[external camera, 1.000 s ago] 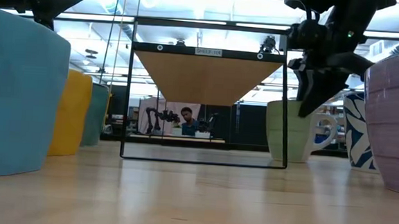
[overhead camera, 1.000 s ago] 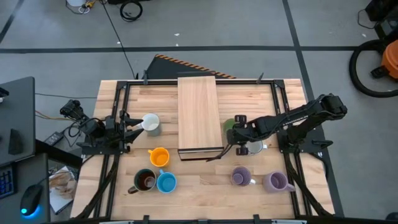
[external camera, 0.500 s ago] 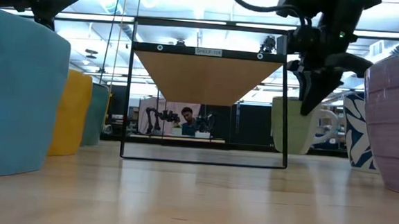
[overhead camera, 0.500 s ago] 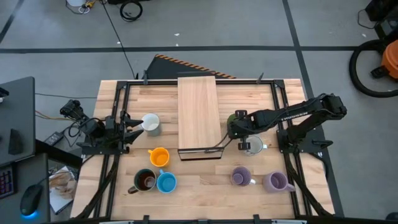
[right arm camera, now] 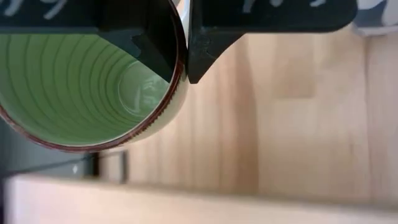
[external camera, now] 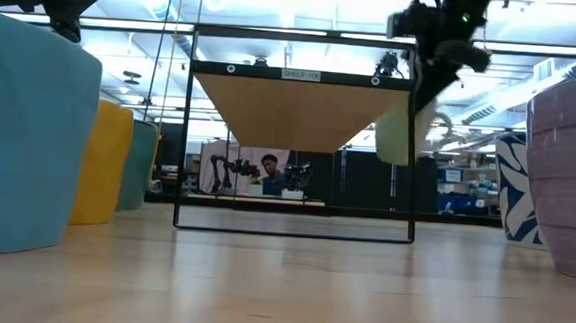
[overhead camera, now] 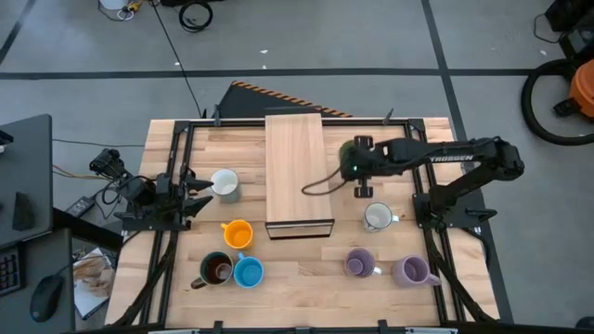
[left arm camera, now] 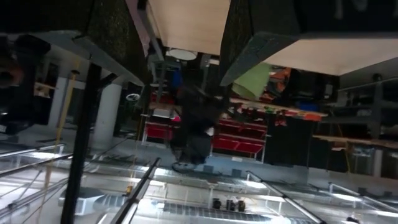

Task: Place coffee mugs
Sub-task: Put the light green and white mug on the shelf

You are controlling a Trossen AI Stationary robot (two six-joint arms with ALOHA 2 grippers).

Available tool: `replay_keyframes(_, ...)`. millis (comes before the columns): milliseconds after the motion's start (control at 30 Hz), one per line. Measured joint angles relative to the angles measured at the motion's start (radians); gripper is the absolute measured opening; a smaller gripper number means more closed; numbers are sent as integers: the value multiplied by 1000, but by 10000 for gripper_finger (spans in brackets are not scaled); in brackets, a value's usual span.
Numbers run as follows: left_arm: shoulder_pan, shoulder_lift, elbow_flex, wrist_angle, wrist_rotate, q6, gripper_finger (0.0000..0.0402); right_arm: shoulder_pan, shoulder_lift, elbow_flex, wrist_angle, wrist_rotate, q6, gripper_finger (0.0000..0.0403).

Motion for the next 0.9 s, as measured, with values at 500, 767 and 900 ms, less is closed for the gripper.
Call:
replay_keyframes(500,0,0,0,44,-3,236,208,-159,198,432,-46,-194,-362,32)
replay_keyframes(767,0,0,0,65,-3,237,208,-228,396,690,-185,-296,-485,32)
replay_keyframes(900,0,0,0,65,-3,237,208,-264,437,720,-201,-311,-553,32)
